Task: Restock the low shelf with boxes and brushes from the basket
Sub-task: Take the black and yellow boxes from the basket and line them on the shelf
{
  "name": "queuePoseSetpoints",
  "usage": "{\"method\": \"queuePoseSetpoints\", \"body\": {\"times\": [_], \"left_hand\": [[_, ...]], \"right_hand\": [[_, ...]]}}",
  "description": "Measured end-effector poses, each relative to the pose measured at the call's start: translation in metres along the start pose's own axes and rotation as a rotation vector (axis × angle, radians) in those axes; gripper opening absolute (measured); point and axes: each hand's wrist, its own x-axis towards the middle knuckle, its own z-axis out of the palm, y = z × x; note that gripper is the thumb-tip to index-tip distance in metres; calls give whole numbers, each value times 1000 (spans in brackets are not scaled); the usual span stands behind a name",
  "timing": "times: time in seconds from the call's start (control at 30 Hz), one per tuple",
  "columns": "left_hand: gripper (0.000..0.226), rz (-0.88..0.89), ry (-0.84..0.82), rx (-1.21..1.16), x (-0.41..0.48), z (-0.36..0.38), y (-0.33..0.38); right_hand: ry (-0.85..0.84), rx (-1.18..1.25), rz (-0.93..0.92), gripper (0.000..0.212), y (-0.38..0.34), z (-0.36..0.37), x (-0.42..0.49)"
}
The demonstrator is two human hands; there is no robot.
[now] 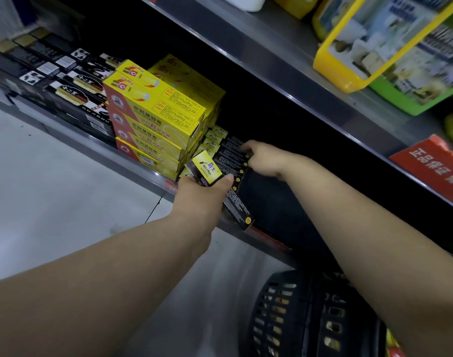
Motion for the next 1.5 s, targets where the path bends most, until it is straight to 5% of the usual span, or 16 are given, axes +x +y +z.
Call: {"method": "queuePoseSetpoints", "body": {"times": [0.13,0.27,0.4,0.5,0.67,0.8,0.93,1.2,1.33,1.5], "left_hand": [[55,18,36,33,-1,0,2],[61,-25,-17,57,-6,1,3],[22,-178,-166,228,-20,-2,1],[17,-187,-242,312,-24,-8,-1],[8,-167,-289,302,-24,-11,3],[1,-169,-304,315,-26,-11,4],[22,-153,-309,314,-27,-8,4],[25,-160,-301,292,-26,-8,3],[8,-149,-311,320,-31,-7,5],[11,58,-322,457,-36,-3,1]], "right_hand": [[-496,327,-256,65,-12,-8,-72],[-179,-9,-428,54,-10,7,-91],[-21,-264,-271,53,-8,14,-63],[50,-433,-207,52,-7,27,-30],[-56,-437,-218,63,-5,62,8],[16,-487,-263,59,-1,74,13],[77,-469,-295,56,-2,78,13],[94,-456,-301,59,-3,81,11],[27,-356,-267,72,-5,74,9],[-45,-213,-157,61,-2,25,-24]]}}
